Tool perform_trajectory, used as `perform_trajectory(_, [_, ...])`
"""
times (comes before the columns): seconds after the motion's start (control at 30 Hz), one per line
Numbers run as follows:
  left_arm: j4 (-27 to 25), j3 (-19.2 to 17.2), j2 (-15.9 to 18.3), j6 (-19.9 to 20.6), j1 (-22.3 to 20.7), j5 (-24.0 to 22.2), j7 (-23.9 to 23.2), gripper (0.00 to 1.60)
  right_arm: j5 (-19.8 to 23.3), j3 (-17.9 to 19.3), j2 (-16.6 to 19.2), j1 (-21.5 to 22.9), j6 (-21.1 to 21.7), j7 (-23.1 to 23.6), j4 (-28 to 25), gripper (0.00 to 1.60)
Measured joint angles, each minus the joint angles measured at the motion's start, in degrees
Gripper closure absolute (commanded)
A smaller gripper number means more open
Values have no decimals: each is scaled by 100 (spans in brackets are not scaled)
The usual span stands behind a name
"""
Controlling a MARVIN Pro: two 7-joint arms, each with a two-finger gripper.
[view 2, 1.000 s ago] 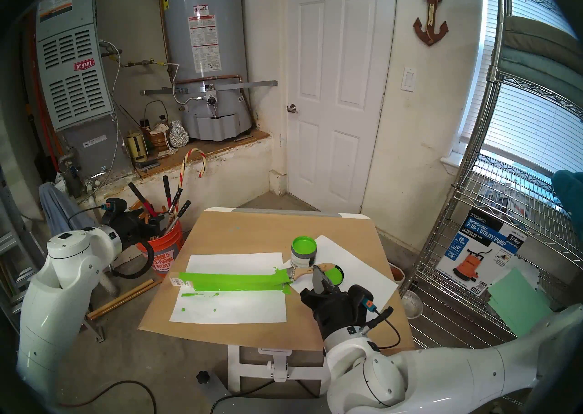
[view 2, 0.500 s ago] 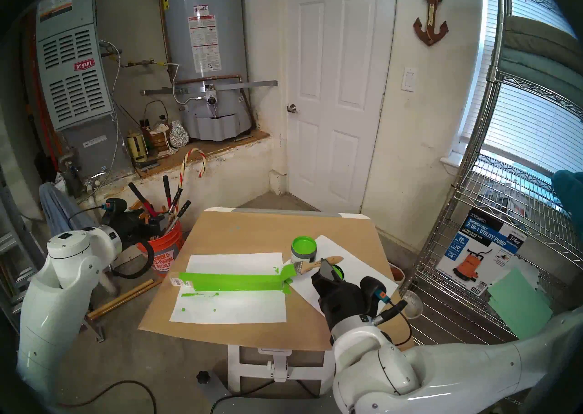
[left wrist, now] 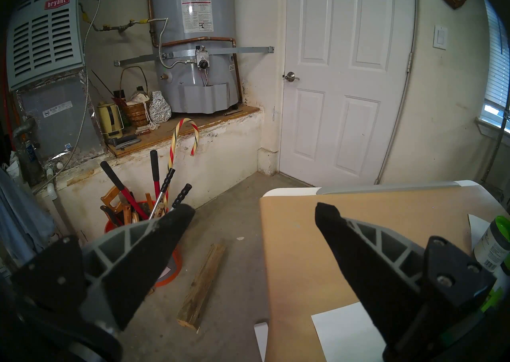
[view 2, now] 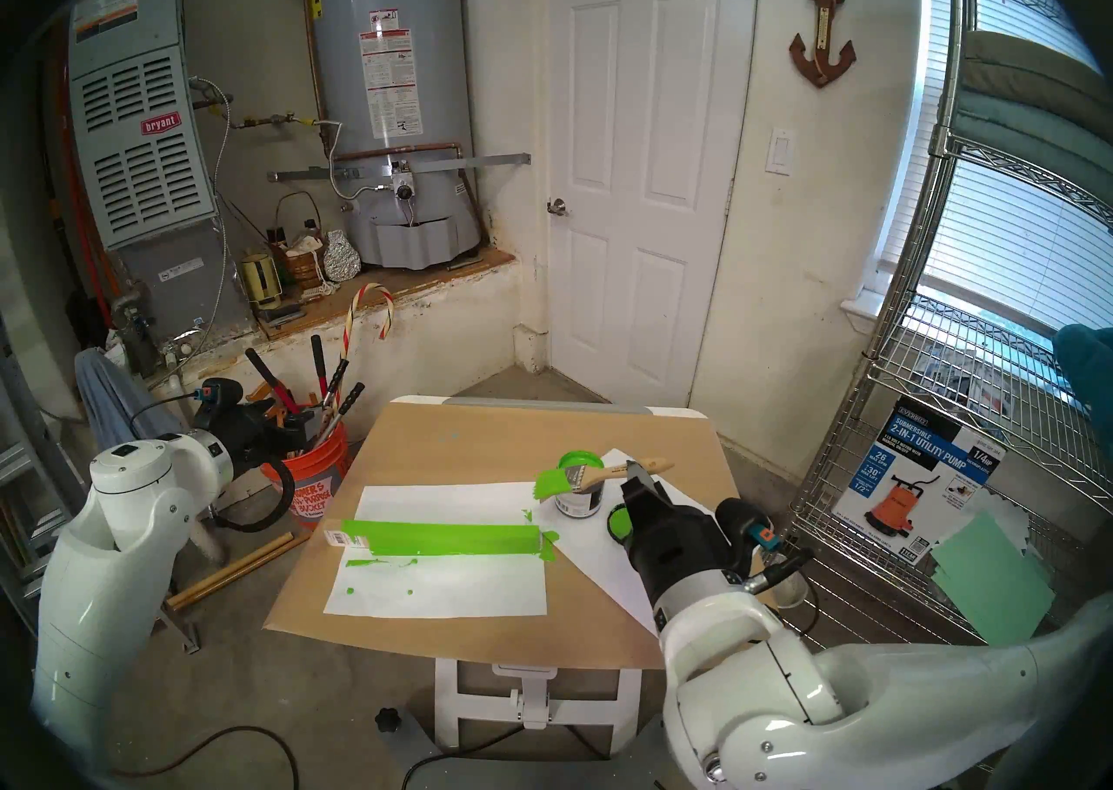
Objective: Pick up brush, dip the brush into paint, and paint the wood
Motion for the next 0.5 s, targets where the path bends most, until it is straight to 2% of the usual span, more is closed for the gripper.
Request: perform_trajectory(0.5, [13,8,1,1,-1,0,-3,0,523,448,920,-519,-1,43,91,160])
